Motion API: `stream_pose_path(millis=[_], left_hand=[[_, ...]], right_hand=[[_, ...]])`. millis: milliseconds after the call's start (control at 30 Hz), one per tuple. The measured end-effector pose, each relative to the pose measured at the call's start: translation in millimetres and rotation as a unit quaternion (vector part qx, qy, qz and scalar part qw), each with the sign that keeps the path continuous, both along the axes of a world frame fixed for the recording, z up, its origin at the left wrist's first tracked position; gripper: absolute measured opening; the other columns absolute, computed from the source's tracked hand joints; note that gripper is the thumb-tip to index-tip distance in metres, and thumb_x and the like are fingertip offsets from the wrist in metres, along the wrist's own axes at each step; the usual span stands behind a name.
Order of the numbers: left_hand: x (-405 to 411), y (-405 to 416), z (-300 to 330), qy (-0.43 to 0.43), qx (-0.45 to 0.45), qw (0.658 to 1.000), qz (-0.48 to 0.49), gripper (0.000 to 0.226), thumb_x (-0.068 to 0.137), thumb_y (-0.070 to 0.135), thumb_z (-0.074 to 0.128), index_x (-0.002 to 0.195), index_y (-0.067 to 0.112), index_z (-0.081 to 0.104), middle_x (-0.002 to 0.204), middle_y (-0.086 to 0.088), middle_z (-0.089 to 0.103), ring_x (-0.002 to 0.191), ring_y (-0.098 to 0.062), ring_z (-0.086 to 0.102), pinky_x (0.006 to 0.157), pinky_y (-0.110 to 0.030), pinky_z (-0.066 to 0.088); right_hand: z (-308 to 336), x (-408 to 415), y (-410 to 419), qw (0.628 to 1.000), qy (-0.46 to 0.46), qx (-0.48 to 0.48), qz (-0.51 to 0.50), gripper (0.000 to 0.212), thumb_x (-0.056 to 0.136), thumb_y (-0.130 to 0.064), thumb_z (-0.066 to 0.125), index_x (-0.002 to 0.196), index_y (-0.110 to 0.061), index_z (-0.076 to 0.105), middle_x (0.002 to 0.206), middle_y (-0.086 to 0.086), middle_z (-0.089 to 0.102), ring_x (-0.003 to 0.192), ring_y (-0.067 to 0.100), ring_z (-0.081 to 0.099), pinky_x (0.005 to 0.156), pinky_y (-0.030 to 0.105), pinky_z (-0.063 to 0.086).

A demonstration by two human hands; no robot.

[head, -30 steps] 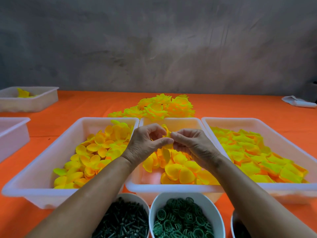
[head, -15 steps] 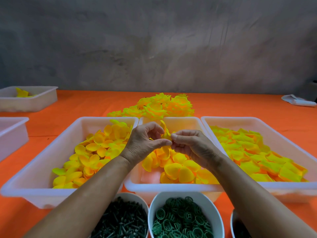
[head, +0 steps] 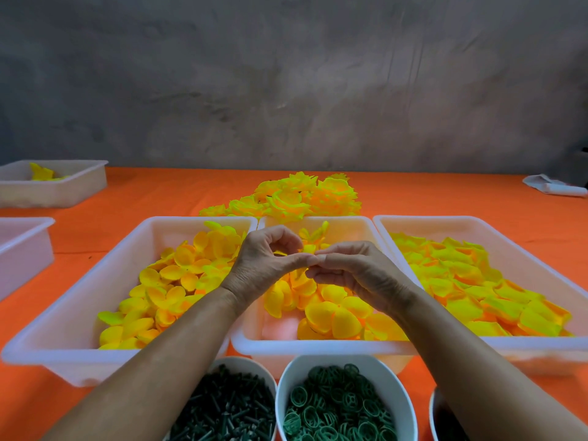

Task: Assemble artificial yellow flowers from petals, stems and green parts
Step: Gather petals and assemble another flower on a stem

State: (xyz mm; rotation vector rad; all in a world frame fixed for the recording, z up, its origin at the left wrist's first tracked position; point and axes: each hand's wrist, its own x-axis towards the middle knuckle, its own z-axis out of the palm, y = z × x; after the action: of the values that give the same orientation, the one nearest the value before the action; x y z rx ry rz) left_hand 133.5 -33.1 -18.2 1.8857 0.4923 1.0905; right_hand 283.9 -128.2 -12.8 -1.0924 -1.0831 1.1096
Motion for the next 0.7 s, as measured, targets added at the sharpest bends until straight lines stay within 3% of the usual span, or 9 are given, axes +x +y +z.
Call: stream_pose_path(millis=[67, 233, 467, 567, 700], left_hand=[[0.4, 0.0, 0.1, -0.005, -0.008, 1.0, -0.01, 0.028, 0.053, 0.035, 0.08, 0.067, 0.018, 0.064, 0.061, 0.011, 0.063, 0.059, -0.002, 0.058, 0.058, -0.02, 0.048], [1.8, 1.3, -0.8, 0.017, -0.002, 1.0, -0.025, 0.018, 0.067, 0.003, 0.08, 0.068, 0.011, 0.064, 0.063, -0.001, 0.063, 0.054, -0.006, 0.057, 0.055, -0.019, 0.048], [0.1, -0.1, -1.2, 0.055, -0.001, 0.998, -0.006, 0.018, 0.068, 0.013, 0.082, 0.069, 0.013, 0.064, 0.067, 0.001, 0.063, 0.062, -0.005, 0.057, 0.061, -0.024, 0.049], [0.4, 0.0, -1.1, 0.06, -0.011, 0.998, 0.008, 0.017, 0.072, 0.014, 0.08, 0.068, 0.011, 0.063, 0.065, -0.004, 0.062, 0.058, -0.011, 0.055, 0.058, -0.027, 0.049], [2.2, 3.3, -3.2, 0.08, -0.013, 0.996, 0.032, 0.017, 0.079, 0.002, 0.072, 0.067, 0.008, 0.062, 0.058, -0.002, 0.059, 0.047, -0.008, 0.055, 0.049, -0.02, 0.047]], right_hand=[[-1.7, -2.0, -0.1, 0.999, -0.038, 0.007, -0.021, 0.008, 0.077, -0.007, 0.067, 0.077, -0.006, 0.075, 0.074, 0.013, 0.072, 0.068, 0.018, 0.07, 0.062, 0.022, 0.055], [-5.2, -9.9, 2.7, 0.981, -0.188, 0.017, -0.045, 0.017, 0.085, -0.002, 0.064, 0.071, -0.01, 0.071, 0.061, 0.004, 0.07, 0.058, 0.012, 0.066, 0.057, 0.021, 0.053], [-4.8, -9.4, 2.8, 0.978, -0.178, 0.05, -0.096, 0.007, 0.081, -0.011, 0.07, 0.075, -0.01, 0.07, 0.059, 0.001, 0.068, 0.055, 0.009, 0.064, 0.053, 0.017, 0.049], [-3.7, -9.5, 2.2, 0.972, -0.191, 0.065, -0.122, 0.016, 0.084, -0.003, 0.065, 0.071, -0.012, 0.068, 0.056, 0.0, 0.067, 0.052, 0.007, 0.061, 0.051, 0.016, 0.048], [-2.0, -8.5, 3.2, 0.955, -0.204, 0.08, -0.202, 0.023, 0.084, 0.003, 0.06, 0.066, -0.012, 0.065, 0.051, -0.002, 0.061, 0.045, 0.003, 0.054, 0.047, 0.015, 0.044]])
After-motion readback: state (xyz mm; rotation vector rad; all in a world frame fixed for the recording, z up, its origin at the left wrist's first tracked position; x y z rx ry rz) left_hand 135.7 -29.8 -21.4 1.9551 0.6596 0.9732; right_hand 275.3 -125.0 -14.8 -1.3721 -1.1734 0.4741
